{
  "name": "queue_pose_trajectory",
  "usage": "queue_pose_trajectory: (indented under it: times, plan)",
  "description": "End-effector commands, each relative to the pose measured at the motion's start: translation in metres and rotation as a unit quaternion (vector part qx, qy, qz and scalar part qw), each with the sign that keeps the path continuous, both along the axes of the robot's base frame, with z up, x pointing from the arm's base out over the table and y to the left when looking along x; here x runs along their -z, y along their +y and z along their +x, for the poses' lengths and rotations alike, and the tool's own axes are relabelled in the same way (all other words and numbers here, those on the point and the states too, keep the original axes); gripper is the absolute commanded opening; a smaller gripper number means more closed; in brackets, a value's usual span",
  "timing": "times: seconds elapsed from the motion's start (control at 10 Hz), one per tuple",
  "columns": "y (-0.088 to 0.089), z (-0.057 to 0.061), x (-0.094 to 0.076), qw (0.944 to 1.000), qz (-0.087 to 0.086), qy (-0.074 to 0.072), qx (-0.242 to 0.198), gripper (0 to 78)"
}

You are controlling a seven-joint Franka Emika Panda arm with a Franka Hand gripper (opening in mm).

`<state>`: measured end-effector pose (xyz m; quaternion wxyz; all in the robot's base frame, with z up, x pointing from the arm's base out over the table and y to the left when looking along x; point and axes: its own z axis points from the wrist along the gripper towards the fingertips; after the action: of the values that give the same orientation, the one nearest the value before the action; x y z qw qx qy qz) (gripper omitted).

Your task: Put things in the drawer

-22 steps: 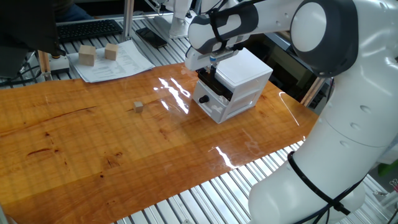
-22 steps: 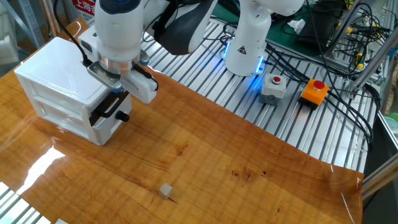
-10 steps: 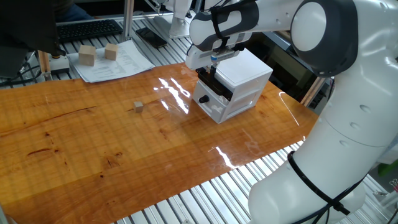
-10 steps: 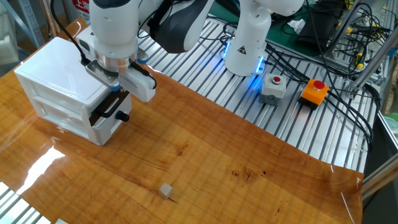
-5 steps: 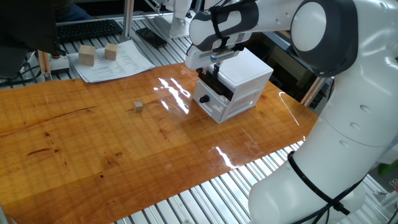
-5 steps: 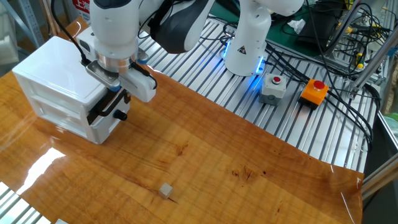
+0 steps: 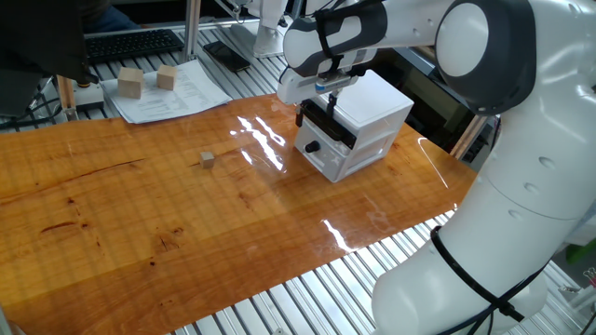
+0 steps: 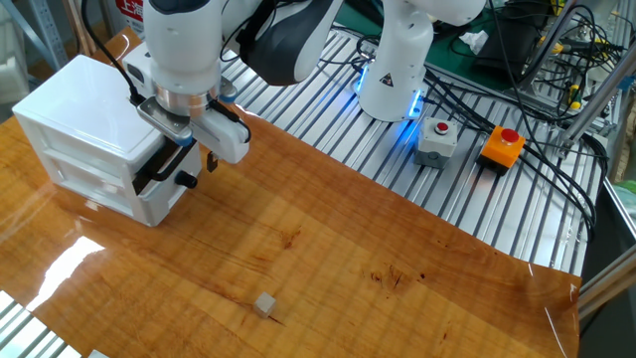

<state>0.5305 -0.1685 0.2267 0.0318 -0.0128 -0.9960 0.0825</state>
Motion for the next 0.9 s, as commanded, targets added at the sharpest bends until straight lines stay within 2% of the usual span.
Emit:
queue_pose_trajectory:
  times: [0.1, 0.2, 0.3, 0.9]
  plan:
    - [0.0, 0.001, -0.001, 1.0, 0.001, -0.002, 0.001, 77.4]
    - [0.0, 0.001, -0.001, 1.0, 0.001, -0.002, 0.001, 77.4]
    - [0.012, 0.003, 0.018, 0.9984, 0.054, -0.004, 0.015, 77.4]
    - [0.02, 0.002, 0.013, 0.9984, 0.053, -0.004, 0.021, 77.4]
